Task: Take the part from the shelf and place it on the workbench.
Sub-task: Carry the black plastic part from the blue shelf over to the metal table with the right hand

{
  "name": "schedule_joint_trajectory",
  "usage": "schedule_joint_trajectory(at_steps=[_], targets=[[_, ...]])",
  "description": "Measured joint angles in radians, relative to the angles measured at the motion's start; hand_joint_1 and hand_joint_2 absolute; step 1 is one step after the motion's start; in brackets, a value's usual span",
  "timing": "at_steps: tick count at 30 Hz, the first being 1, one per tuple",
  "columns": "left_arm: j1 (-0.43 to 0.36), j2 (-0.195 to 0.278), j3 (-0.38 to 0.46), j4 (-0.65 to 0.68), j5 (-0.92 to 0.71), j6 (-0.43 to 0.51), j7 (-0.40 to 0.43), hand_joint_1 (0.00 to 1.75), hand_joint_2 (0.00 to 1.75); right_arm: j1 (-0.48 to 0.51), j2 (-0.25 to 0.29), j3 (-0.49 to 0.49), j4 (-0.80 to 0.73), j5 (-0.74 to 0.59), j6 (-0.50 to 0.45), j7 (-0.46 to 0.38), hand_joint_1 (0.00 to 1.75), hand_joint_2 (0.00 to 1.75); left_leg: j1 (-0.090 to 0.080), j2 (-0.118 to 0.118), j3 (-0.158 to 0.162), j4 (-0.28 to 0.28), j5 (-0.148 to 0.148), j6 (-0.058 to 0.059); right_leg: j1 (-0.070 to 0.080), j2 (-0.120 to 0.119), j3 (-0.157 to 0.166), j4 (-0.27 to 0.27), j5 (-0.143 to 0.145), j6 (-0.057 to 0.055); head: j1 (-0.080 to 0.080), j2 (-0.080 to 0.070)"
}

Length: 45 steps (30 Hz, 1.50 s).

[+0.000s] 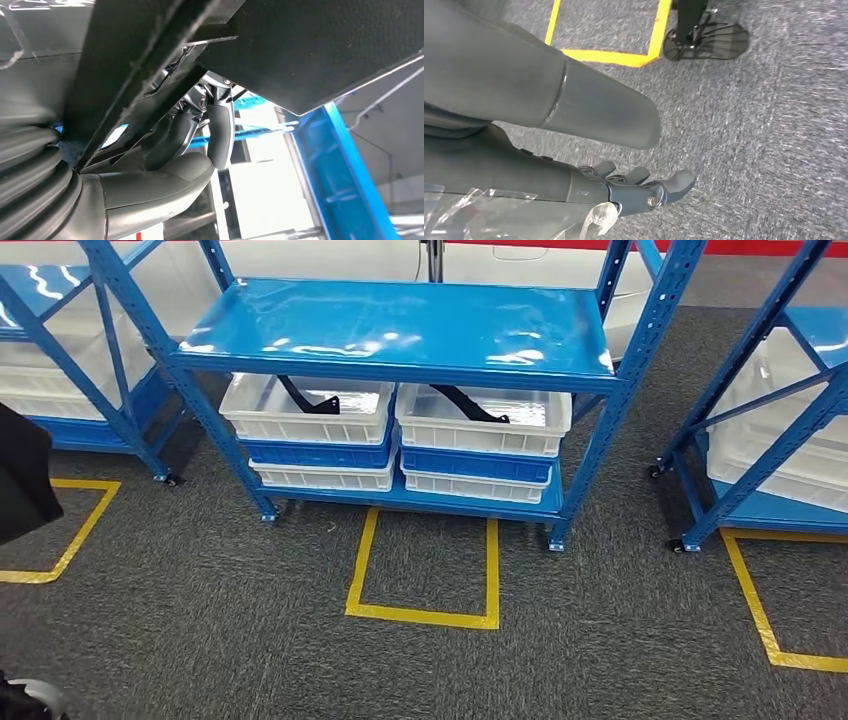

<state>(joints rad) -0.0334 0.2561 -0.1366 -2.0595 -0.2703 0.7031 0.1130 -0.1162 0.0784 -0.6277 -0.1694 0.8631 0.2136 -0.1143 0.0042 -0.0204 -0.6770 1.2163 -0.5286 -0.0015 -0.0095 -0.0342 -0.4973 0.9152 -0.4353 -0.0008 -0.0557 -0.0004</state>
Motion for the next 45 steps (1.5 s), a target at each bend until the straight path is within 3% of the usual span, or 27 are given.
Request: schedule_joint_trajectory(at_steps=[1,2,3,5,7,9,10,12,14,16,18,21,22,24,25,27,29,31,32,34,36,38,39,40,42,44,45], targets=[[0.002,0.000,0.000,0.000,0.002,0.000,0.001,1.75,1.75,0.000,0.000,0.000,0.000,0.001,0.000,0.000,0.00,0.00,0.008,0.004,-0.006,0.024,-0.004,-0.007,-0.001,-0.011,-0.003,0.000,0.002,0.002,0.000,0.000],[0.004,0.000,0.000,0.001,0.002,0.000,0.001,1.75,1.75,0.000,0.001,0.000,0.000,0.002,0.000,0.000,0.00,0.00,0.014,0.009,0.012,0.002,0.011,-0.014,-0.003,-0.022,-0.005,0.001,0.004,0.005,0.000,0.000],[0.004,0.000,0.000,0.001,0.003,0.000,0.001,1.75,1.75,0.000,0.002,0.000,0.000,0.003,0.000,-0.001,0.00,0.00,0.019,0.019,0.052,-0.063,0.040,-0.020,-0.006,-0.032,-0.006,0.001,0.005,0.008,0.000,0.000],[0.005,0.000,0.001,0.001,0.004,0.000,0.000,1.75,1.75,-0.001,0.003,0.000,0.000,0.004,0.000,-0.002,0.00,0.00,0.022,0.066,0.144,-0.226,0.095,-0.025,-0.006,-0.052,-0.004,0.002,0.005,0.018,-0.002,0.000],[0.007,0.000,0.002,0.001,0.006,0.000,-0.004,1.75,1.75,-0.002,0.003,0.000,0.000,0.004,0.000,-0.003,0.00,0.00,0.016,0.093,0.179,-0.301,0.113,-0.011,-0.002,-0.068,-0.002,0.004,0.004,0.031,0.000,0.000],[0.013,0.000,0.004,0.001,0.009,0.000,-0.008,1.75,1.75,-0.005,0.003,0.001,0.000,0.005,0.000,-0.004,0.00,0.00,0.010,0.071,0.170,-0.300,0.115,0.010,-0.003,-0.087,-0.001,0.004,0.003,0.044,0.004,0.000],[0.016,0.000,0.005,0.001,0.010,0.000,-0.011,1.75,1.75,-0.006,0.004,0.001,0.000,0.005,0.000,-0.004,0.00,0.00,0.010,0.060,0.166,-0.300,0.120,0.019,-0.006,-0.079,-0.003,0.012,-0.005,0.051,0.005,0.000],[0.020,0.000,0.006,0.001,0.012,0.000,-0.015,1.75,1.75,-0.004,0.004,0.001,0.000,0.006,0.001,-0.004,0.00,0.00,0.012,0.037,0.161,-0.302,0.129,0.035,-0.010,-0.032,-0.031,0.079,-0.056,0.058,0.007,0.000],[0.022,-0.001,0.006,0.001,0.012,0.000,-0.017,1.75,1.75,-0.001,0.005,0.001,0.000,0.006,0.002,-0.004,0.00,0.00,0.009,0.015,0.154,-0.302,0.135,0.045,-0.009,0.017,-0.094,0.224,-0.133,0.056,0.008,0.000],[0.024,-0.001,0.005,0.001,0.013,0.000,-0.019,1.75,1.75,0.002,0.004,0.001,0.000,0.006,0.003,-0.004,0.00,0.00,0.004,-0.012,0.148,-0.300,0.138,0.049,-0.008,0.028,-0.141,0.329,-0.166,0.052,0.008,0.000],[0.028,-0.002,0.006,0.001,0.014,0.000,-0.022,1.75,1.75,0.005,0.004,0.001,0.000,0.006,0.003,-0.004,0.00,0.00,0.001,-0.043,0.146,-0.297,0.140,0.049,-0.008,0.035,-0.112,0.274,-0.119,0.045,0.008,0.000],[0.029,-0.003,0.006,0.001,0.026,0.000,-0.030,1.75,1.75,0.006,0.004,0.001,0.000,0.008,0.003,-0.003,0.00,0.00,-0.001,-0.082,0.138,-0.286,0.140,0.042,-0.012,0.103,-0.017,0.069,-0.032,0.038,0.008,0.000],[0.029,-0.004,0.006,0.001,0.035,0.000,-0.034,1.75,1.75,0.006,0.004,0.001,0.000,0.009,0.003,-0.003,0.00,0.00,-0.001,-0.093,0.133,-0.283,0.142,0.036,-0.012,0.117,-0.005,0.040,-0.026,0.037,0.008,0.000],[0.032,-0.004,0.006,0.001,0.052,0.000,-0.041,1.75,1.75,0.003,0.006,0.001,0.000,0.011,0.004,-0.002,0.00,0.00,0.003,-0.118,0.122,-0.282,0.148,0.023,-0.010,0.099,-0.006,0.035,-0.025,0.033,0.007,0.000],[0.034,-0.004,0.006,0.002,0.056,0.000,-0.044,1.75,1.75,0.001,0.008,0.001,0.000,0.012,0.004,-0.002,0.00,0.00,0.004,-0.114,0.118,-0.278,0.148,0.018,-0.009,0.085,-0.007,0.034,-0.022,0.028,0.006,0.000],[0.036,-0.004,0.007,0.002,0.058,0.000,-0.051,1.75,1.75,0.001,0.011,0.001,0.000,0.012,0.005,-0.002,0.00,0.00,0.003,-0.064,0.093,-0.228,0.117,0.007,-0.011,0.055,-0.008,0.031,-0.018,0.018,0.002,0.000],[0.037,-0.005,0.007,0.003,0.057,0.000,-0.056,1.75,1.75,0.004,0.009,0.001,0.000,0.014,0.005,-0.002,0.00,0.00,0.004,-0.007,0.031,-0.091,0.046,-0.004,-0.009,0.025,-0.011,0.031,-0.017,0.013,-0.002,0.000],[0.040,-0.005,0.007,0.006,0.057,0.000,-0.057,1.75,1.75,0.006,0.009,0.001,0.000,0.015,0.005,-0.002,0.00,0.00,0.009,0.005,-0.024,0.031,0.002,-0.011,-0.007,-0.005,-0.014,0.031,-0.017,0.012,-0.003,0.000],[0.040,-0.005,0.007,0.006,0.057,0.000,-0.057,1.75,1.75,0.007,0.009,0.001,0.000,0.016,0.005,-0.002,0.00,0.00,0.010,0.007,-0.024,0.037,0.007,-0.012,-0.006,-0.018,-0.014,0.031,-0.017,0.012,-0.003,0.000],[0.041,-0.005,0.008,0.007,0.057,0.000,-0.059,1.75,1.75,0.005,0.009,0.001,0.000,0.017,0.005,-0.002,0.00,0.00,0.010,0.027,0.042,-0.076,0.061,-0.010,-0.006,-0.044,-0.012,0.031,-0.018,0.014,-0.003,0.000],[0.040,-0.006,0.013,0.007,0.057,0.000,-0.060,1.75,1.75,0.003,0.011,0.001,0.000,0.019,0.006,-0.003,0.00,0.00,0.002,0.075,0.121,-0.227,0.108,0.001,-0.002,-0.066,-0.008,0.032,-0.022,0.019,-0.003,0.000],[0.041,-0.006,0.019,0.007,0.057,0.000,-0.061,1.75,1.75,0.002,0.012,0.002,0.000,0.023,0.006,-0.004,0.00,0.00,-0.008,0.093,0.143,-0.281,0.118,0.015,0.001,-0.088,-0.005,0.032,-0.025,0.028,-0.002,0.000],[0.045,-0.006,0.021,0.007,0.057,0.000,-0.062,1.75,1.75,0.000,0.013,0.002,0.000,0.026,0.006,-0.005,0.00,0.00,-0.010,0.080,0.140,-0.280,0.120,0.021,0.001,-0.099,-0.003,0.032,-0.027,0.032,-0.001,0.000],[0.050,-0.006,0.022,0.007,0.057,0.000,-0.063,1.75,1.75,-0.001,0.014,0.002,0.000,0.028,0.006,-0.006,0.00,0.00,-0.008,0.068,0.139,-0.282,0.123,0.027,0.000,-0.099,-0.002,0.033,-0.030,0.038,-0.001,0.000],[0.057,-0.007,0.024,0.008,0.057,0.000,-0.063,1.75,1.75,-0.003,0.014,0.003,0.000,0.031,0.006,-0.006,0.00,0.00,-0.002,0.044,0.140,-0.288,0.131,0.040,-0.003,-0.051,-0.013,0.070,-0.060,0.049,0.001,0.000],[0.061,-0.010,0.024,0.008,0.056,0.000,-0.064,1.75,1.75,-0.001,0.014,0.003,0.000,0.032,0.006,-0.006,0.00,0.00,0.001,0.021,0.138,-0.290,0.137,0.048,-0.005,0.013,-0.067,0.190,-0.129,0.052,0.004,0.000],[0.066,-0.013,0.023,0.009,0.055,0.000,-0.064,1.75,1.75,0.002,0.014,0.003,0.000,0.032,0.006,-0.006,0.00,0.00,0.001,0.009,0.136,-0.290,0.138,0.050,-0.005,0.024,-0.102,0.265,-0.161,0.051,0.004,0.000]])
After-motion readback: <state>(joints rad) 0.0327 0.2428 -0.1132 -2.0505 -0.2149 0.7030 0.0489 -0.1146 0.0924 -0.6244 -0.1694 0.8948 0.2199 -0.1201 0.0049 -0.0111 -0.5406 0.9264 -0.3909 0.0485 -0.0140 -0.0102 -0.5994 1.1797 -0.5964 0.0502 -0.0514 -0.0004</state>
